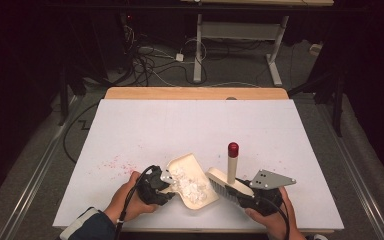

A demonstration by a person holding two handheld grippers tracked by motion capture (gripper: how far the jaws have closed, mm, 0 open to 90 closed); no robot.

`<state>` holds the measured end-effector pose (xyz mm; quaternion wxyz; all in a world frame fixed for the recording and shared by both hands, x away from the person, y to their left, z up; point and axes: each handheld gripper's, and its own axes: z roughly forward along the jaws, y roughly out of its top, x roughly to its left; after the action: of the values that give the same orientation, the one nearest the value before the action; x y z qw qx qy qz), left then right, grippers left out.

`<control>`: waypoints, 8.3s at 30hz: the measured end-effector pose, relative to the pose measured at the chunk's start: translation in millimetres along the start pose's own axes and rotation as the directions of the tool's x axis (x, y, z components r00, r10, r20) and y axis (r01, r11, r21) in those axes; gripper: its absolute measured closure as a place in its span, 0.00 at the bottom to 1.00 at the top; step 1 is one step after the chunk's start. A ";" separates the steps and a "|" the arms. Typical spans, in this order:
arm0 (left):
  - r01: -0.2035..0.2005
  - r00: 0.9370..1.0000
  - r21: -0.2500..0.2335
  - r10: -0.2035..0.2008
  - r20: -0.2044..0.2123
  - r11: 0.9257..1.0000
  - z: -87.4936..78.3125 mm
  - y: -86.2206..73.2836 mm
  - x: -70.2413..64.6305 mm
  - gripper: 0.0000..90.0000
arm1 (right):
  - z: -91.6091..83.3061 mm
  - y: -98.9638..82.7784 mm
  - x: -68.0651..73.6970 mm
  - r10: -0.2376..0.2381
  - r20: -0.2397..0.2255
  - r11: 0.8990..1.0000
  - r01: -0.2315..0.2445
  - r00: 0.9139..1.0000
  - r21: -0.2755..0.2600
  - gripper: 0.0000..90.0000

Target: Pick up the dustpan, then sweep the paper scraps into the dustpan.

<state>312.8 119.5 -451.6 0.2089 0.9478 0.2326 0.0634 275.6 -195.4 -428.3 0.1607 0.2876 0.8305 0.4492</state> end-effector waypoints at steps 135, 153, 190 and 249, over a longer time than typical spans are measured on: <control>0.275 0.954 -0.103 -0.285 -0.099 0.956 -25.4 -52.7 61.9 0.71 | -33.2 16.7 -26.5 0.028 -0.092 0.997 -0.022 0.995 0.069 0.75; 0.442 0.871 -0.152 -0.464 -0.162 0.884 -33.5 -88.1 102.5 0.71 | -29.2 16.5 -37.1 0.177 -0.180 0.974 -0.145 0.968 0.176 0.75; 0.528 0.811 -0.249 -0.569 -0.136 0.812 -12.9 -59.6 94.5 0.55 | 29.0 31.8 -133.5 0.296 -0.084 0.921 -0.261 0.952 0.290 0.69; 0.057 0.941 -0.362 -0.170 -0.291 0.931 -36.3 -91.7 17.1 0.23 | 34.3 19.8 -165.5 0.155 0.378 0.983 -0.182 0.913 0.037 0.49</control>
<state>282.0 214.5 -457.4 0.3364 0.8579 0.3033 0.2428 429.8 -267.4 -429.0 0.2660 0.4435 0.7724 0.3686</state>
